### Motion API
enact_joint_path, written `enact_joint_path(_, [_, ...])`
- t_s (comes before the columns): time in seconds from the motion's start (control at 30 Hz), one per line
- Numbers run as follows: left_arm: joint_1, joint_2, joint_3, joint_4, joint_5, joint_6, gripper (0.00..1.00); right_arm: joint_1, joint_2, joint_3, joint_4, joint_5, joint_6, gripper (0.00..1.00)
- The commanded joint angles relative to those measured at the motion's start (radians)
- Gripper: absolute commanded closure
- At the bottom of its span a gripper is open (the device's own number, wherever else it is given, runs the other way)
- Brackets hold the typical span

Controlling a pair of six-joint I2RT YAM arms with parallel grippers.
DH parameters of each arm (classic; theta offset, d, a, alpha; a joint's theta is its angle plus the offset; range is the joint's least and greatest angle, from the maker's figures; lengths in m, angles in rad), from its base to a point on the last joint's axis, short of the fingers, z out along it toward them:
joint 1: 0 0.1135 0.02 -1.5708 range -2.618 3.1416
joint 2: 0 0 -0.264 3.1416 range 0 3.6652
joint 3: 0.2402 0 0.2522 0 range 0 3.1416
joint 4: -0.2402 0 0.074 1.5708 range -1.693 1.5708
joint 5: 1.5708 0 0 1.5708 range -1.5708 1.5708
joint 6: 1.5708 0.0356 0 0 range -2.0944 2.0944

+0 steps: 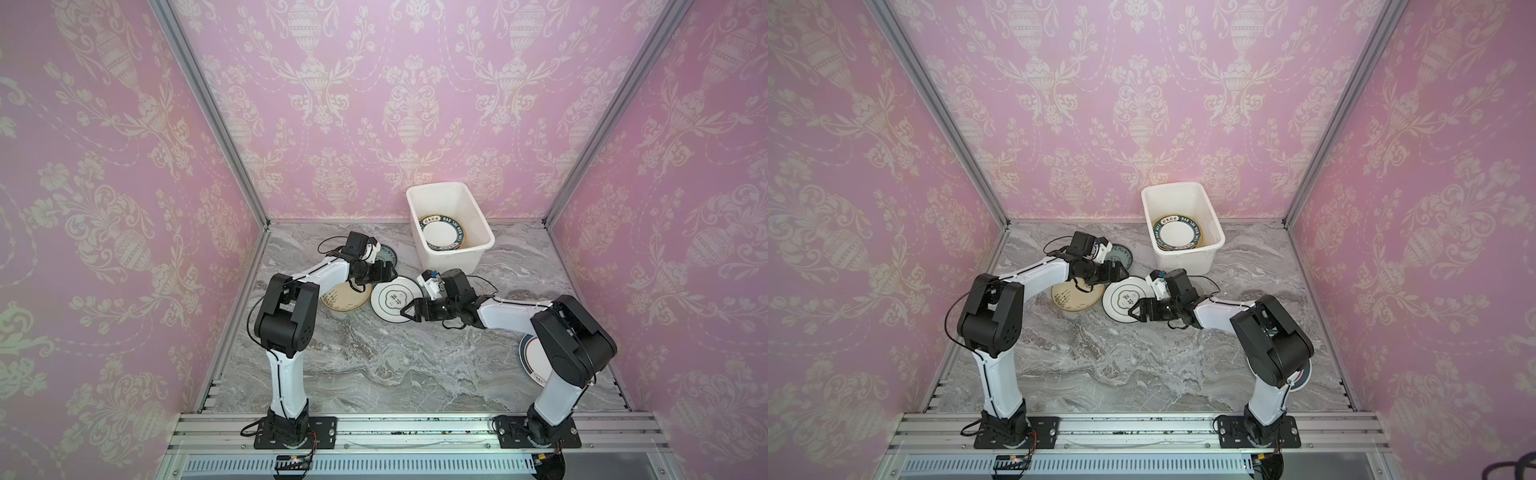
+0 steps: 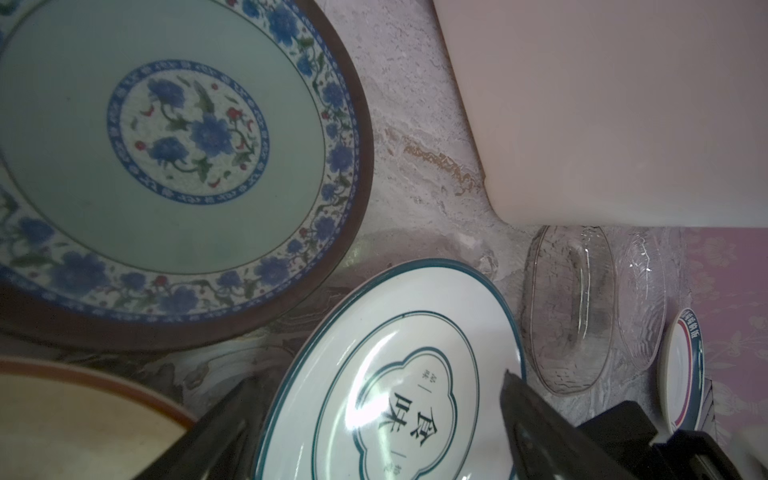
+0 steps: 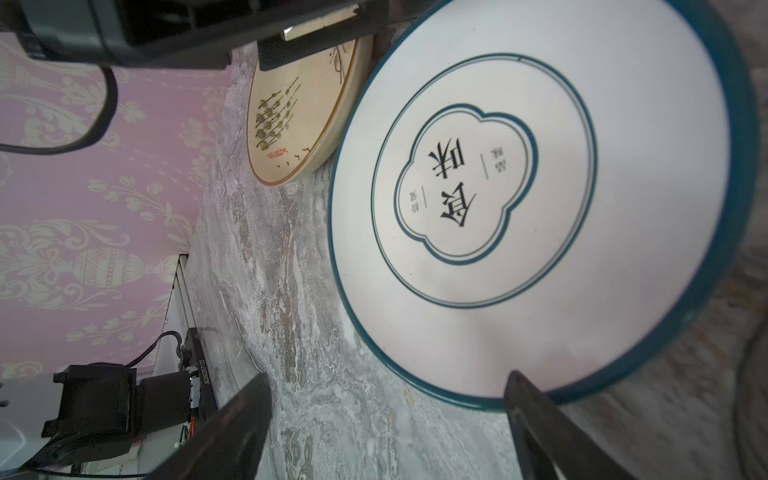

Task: Place the plates into the plastic bin on the countertop
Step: 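Grip opposite rims of the white cloud-motif plate with both grippers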

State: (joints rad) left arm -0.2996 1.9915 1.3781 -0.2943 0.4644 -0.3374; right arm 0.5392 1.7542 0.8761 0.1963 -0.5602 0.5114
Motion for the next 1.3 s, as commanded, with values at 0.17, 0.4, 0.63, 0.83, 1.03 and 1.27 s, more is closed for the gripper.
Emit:
enact_joint_path(0.17, [-0.003,0.059,0.032,-0.028,-0.018,-0.022,0.1,0.002,-0.06,-0.012,-0.105,0.008,-0.041,0.11])
enact_joint_path(0.4, [-0.008,0.079,0.047,-0.028,-0.008,-0.034,0.11,-0.001,-0.037,-0.012,-0.124,0.025,-0.053,0.11])
enact_joint_path(0.63, [-0.012,0.101,0.056,-0.037,0.001,-0.039,0.12,-0.007,0.033,0.033,-0.092,0.025,-0.031,0.12])
enact_joint_path(0.83, [-0.014,0.111,0.05,-0.048,-0.002,-0.037,0.12,-0.019,0.098,0.083,-0.054,0.013,0.012,0.13])
enact_joint_path(1.03, [-0.015,0.116,0.045,-0.056,-0.004,-0.034,0.13,-0.019,0.122,0.103,-0.006,0.008,0.052,0.15])
enact_joint_path(1.27, [-0.015,0.118,0.044,-0.058,0.003,-0.037,0.17,-0.019,0.115,0.092,0.058,0.012,0.108,0.2])
